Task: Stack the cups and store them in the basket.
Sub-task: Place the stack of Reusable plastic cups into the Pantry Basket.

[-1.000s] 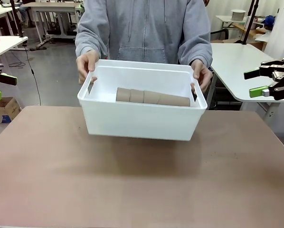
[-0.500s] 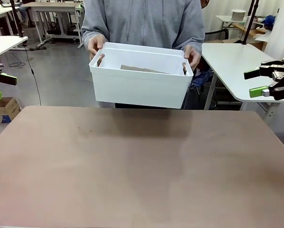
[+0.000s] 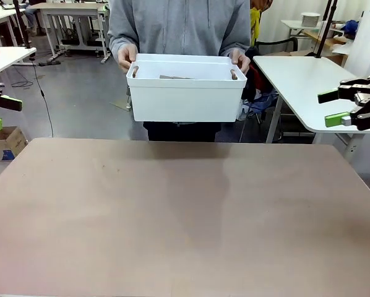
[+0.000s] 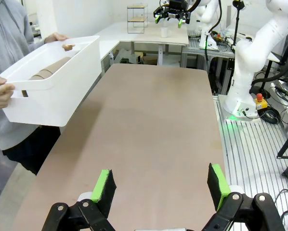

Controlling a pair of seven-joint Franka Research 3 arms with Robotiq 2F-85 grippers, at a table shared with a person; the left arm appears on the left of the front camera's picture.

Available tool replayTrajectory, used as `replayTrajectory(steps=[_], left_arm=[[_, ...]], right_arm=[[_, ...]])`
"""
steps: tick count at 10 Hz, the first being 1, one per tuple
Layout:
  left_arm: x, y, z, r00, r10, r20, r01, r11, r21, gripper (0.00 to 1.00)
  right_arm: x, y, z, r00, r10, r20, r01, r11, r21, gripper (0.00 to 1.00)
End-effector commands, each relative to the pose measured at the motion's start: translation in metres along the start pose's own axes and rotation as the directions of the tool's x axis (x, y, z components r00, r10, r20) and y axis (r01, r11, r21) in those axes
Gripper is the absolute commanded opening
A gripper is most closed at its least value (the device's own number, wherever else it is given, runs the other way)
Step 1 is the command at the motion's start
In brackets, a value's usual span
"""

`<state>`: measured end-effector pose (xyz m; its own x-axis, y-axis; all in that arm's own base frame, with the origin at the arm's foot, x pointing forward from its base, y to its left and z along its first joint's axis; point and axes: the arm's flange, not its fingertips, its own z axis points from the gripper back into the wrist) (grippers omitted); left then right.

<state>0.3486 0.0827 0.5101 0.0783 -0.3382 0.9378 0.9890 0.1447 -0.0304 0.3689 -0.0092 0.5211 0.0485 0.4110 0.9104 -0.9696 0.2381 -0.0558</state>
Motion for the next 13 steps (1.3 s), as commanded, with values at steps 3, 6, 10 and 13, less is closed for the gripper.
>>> replayTrajectory(steps=[3, 6, 10, 13], left_arm=[[0.0018, 0.0005, -0.0001, 1.000, -0.008, 0.025, 0.008, 1.000, -0.002, 1.00], [0.0018, 0.0005, -0.0001, 1.000, -0.008, 0.025, 0.008, 1.000, -0.002, 1.00], [0.0018, 0.0005, -0.0001, 1.000, -0.008, 0.025, 0.008, 1.000, -0.002, 1.00], [0.0018, 0.0005, -0.0001, 1.000, -0.008, 0.025, 0.008, 1.000, -0.002, 1.00]], right_arm=[[0.0040, 0.0001, 0.0003, 1.000, 0.002, 0.025, -0.002, 1.000, -0.006, 1.00], [0.0040, 0.0001, 0.0003, 1.000, 0.002, 0.025, -0.002, 1.000, -0.006, 1.00], [0.0040, 0.0001, 0.0003, 1.000, 0.002, 0.025, -0.002, 1.000, -0.006, 1.00], [0.0040, 0.0001, 0.0003, 1.000, 0.002, 0.025, -0.002, 1.000, -0.006, 1.00]])
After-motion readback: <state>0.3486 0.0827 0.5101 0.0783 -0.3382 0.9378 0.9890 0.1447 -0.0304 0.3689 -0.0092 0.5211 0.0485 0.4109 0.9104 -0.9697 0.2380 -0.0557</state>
